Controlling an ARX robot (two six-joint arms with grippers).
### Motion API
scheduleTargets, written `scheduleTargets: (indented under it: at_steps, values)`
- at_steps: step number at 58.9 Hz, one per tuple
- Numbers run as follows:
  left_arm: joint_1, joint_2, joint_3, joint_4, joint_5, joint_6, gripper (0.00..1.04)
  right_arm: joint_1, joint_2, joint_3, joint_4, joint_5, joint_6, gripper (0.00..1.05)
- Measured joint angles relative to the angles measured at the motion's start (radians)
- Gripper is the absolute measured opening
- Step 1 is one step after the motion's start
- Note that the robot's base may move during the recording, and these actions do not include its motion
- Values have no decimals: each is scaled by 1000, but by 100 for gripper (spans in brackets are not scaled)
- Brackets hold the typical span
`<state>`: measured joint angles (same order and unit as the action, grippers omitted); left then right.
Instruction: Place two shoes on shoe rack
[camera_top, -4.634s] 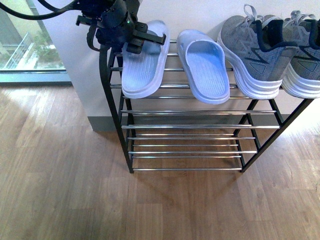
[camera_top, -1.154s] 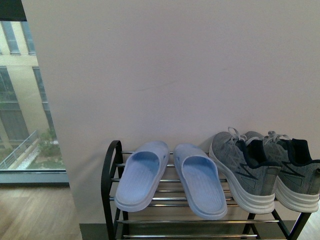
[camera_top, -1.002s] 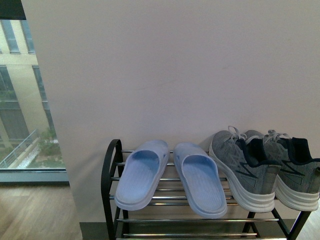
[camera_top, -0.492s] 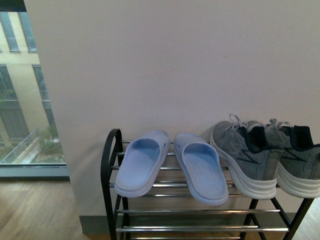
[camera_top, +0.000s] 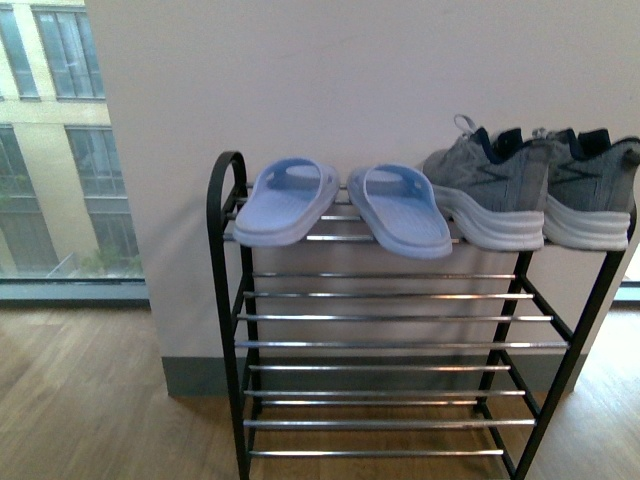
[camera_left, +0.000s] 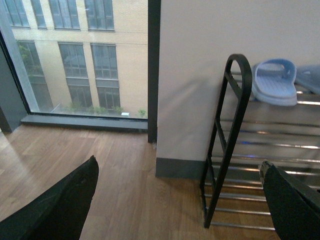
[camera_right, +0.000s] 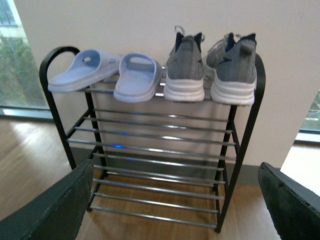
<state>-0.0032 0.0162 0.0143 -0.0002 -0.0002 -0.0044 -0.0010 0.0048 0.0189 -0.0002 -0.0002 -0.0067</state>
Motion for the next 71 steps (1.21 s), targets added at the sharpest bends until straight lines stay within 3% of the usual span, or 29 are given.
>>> scheduleTargets:
  at_steps: [71]
  values:
    - [0, 0, 0, 0, 0, 0, 95, 0, 0, 0, 0, 0, 3, 95]
